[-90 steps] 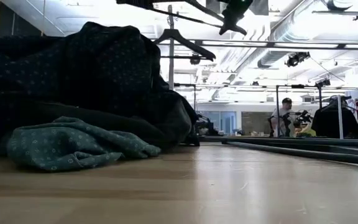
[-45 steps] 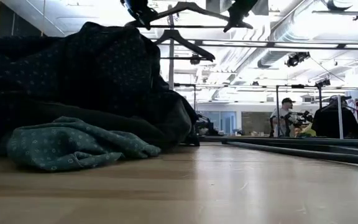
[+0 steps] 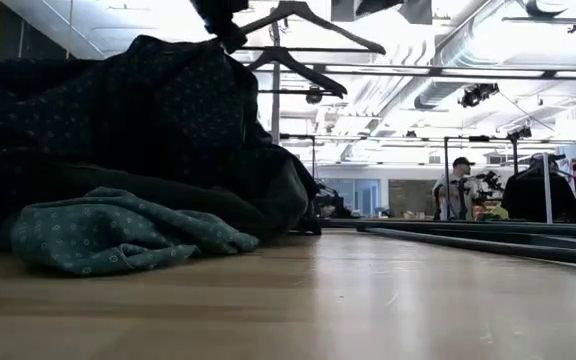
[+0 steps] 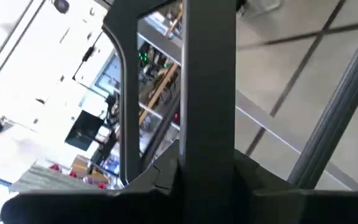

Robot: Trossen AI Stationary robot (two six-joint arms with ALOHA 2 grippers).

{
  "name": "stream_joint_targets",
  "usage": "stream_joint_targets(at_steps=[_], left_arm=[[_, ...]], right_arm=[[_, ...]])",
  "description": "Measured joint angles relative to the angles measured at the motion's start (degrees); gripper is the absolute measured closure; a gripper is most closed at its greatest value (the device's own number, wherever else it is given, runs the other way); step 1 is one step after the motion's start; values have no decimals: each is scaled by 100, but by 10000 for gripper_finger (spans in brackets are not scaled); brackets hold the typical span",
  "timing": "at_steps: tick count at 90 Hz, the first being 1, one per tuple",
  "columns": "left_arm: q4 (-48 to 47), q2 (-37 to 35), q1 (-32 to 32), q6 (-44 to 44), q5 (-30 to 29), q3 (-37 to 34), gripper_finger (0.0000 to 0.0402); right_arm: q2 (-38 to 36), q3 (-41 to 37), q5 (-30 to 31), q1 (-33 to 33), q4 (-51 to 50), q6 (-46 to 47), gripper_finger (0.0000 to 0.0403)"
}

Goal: Hang clothes
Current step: Hang the hanger on the hanger rack

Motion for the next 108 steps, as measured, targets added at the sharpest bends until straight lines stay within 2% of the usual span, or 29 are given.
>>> stream_joint_targets(at_steps=[11, 32, 69, 80, 97, 108], left_arm=[[494, 84, 551, -11, 505, 0, 355], [1441, 515, 1276, 200, 1365, 2, 355], [2773, 1322, 1545, 216, 1365, 19, 355], [2615, 1651, 1545, 174, 1266, 488, 355], [1989, 2402, 1490, 242, 1318, 1645, 355], [1888, 2626, 1388, 496, 1374, 1950, 355]], right_arm=[[-92, 1, 36, 4, 134, 438, 112], [-39, -7, 296, 51, -138, 1368, 122], [-21, -6, 540, 481, -619, 2329, 123], [-21, -6, 564, 593, -736, 2426, 123], [-19, -6, 618, 779, -799, 2440, 123], [-19, -6, 807, 906, -904, 2438, 123]])
